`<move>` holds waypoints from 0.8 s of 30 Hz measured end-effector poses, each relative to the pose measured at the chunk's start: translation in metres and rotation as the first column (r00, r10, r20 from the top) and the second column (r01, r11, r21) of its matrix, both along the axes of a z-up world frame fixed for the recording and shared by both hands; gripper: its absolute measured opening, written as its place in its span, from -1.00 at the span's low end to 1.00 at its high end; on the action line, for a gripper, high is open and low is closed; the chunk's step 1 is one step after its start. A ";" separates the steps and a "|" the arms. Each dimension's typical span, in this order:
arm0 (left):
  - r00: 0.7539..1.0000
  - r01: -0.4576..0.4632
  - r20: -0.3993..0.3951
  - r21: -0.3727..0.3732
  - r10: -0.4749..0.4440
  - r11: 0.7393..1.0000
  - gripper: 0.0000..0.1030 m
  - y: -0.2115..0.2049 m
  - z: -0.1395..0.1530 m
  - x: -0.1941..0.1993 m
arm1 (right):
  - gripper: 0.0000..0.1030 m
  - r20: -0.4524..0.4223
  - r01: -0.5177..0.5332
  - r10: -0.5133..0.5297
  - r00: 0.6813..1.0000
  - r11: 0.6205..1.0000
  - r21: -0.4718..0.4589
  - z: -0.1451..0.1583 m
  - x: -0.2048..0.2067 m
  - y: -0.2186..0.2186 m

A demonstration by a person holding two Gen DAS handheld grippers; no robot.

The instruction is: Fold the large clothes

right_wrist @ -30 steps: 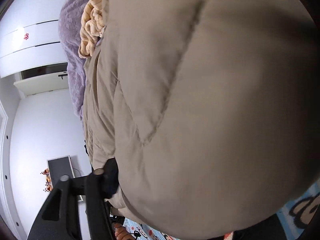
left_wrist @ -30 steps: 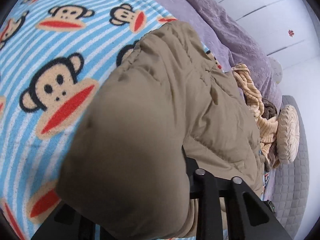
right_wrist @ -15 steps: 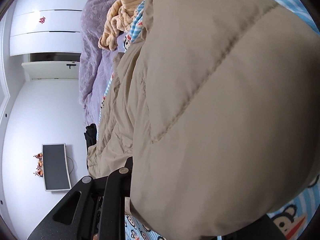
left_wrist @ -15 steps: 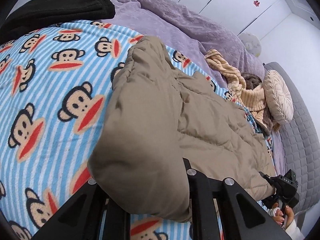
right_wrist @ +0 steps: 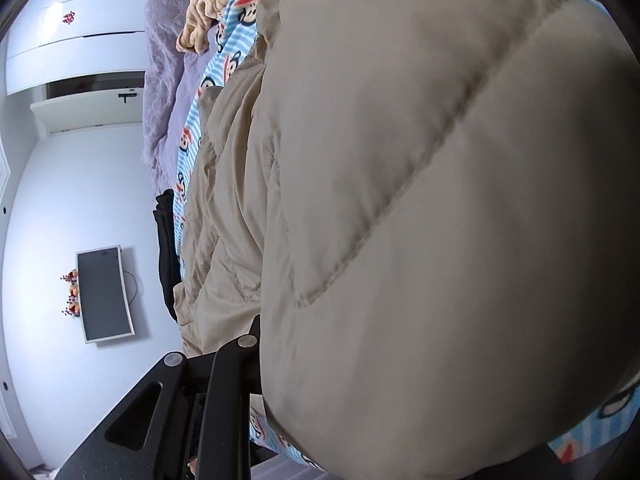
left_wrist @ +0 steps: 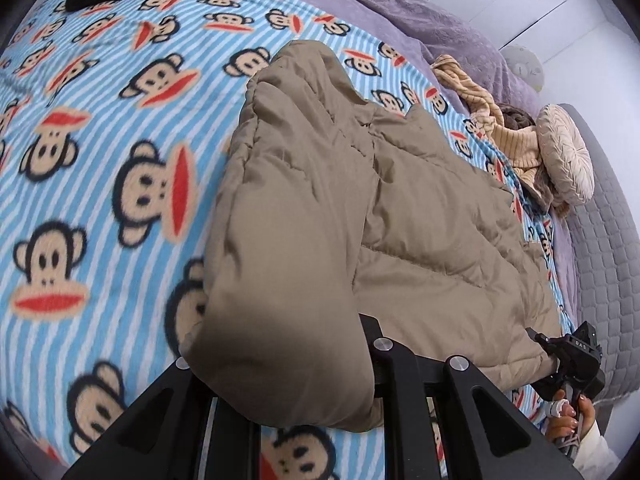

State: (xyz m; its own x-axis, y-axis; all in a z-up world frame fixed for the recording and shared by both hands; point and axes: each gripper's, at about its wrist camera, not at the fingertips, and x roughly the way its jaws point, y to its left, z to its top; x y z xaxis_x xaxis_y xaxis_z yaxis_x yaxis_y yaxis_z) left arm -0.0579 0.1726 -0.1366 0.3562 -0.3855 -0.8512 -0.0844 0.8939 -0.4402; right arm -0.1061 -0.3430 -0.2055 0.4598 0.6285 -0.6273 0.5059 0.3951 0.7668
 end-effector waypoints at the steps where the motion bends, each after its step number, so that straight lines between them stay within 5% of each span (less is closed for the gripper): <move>1: 1.000 -0.007 -0.020 -0.001 0.007 1.000 -0.63 0.001 -0.002 -0.009 | -0.49 -0.010 -0.014 0.014 1.000 1.000 -0.008 0.000 -0.004 0.001; 6: 0.997 -0.054 -0.060 0.047 0.057 0.997 -0.46 0.012 0.008 -0.037 | -0.14 -0.080 -0.060 0.054 0.995 0.995 -0.080 0.006 -0.012 -0.005; 11: 0.989 -0.131 -0.055 0.110 0.138 0.985 -0.46 0.037 0.021 -0.050 | -0.12 -0.124 -0.084 0.057 0.991 0.970 -0.228 0.030 -0.009 -0.012; 15: 0.976 -0.187 -0.071 0.215 0.206 0.959 -0.46 0.049 0.003 -0.043 | -0.12 -0.194 -0.054 0.000 0.981 0.960 -0.274 0.025 -0.018 -0.021; 19: 0.973 -0.146 -0.129 0.299 0.191 0.943 -0.46 0.046 -0.025 -0.031 | -0.11 -0.231 -0.026 -0.042 0.972 0.959 -0.283 0.017 -0.032 -0.031; 24: 0.982 -0.052 -0.145 0.408 0.120 0.912 -0.46 0.032 -0.023 -0.027 | 0.04 -0.263 -0.039 -0.043 0.964 0.953 -0.299 0.024 -0.040 -0.032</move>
State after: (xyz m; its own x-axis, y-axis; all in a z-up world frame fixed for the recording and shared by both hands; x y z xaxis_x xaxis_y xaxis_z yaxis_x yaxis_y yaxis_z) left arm -0.0851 0.2049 -0.1599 0.2152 0.0258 -0.9762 -0.2089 0.9777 -0.0202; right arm -0.1464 -0.3754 -0.1815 0.2530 0.3925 -0.8843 0.6742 0.5840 0.4521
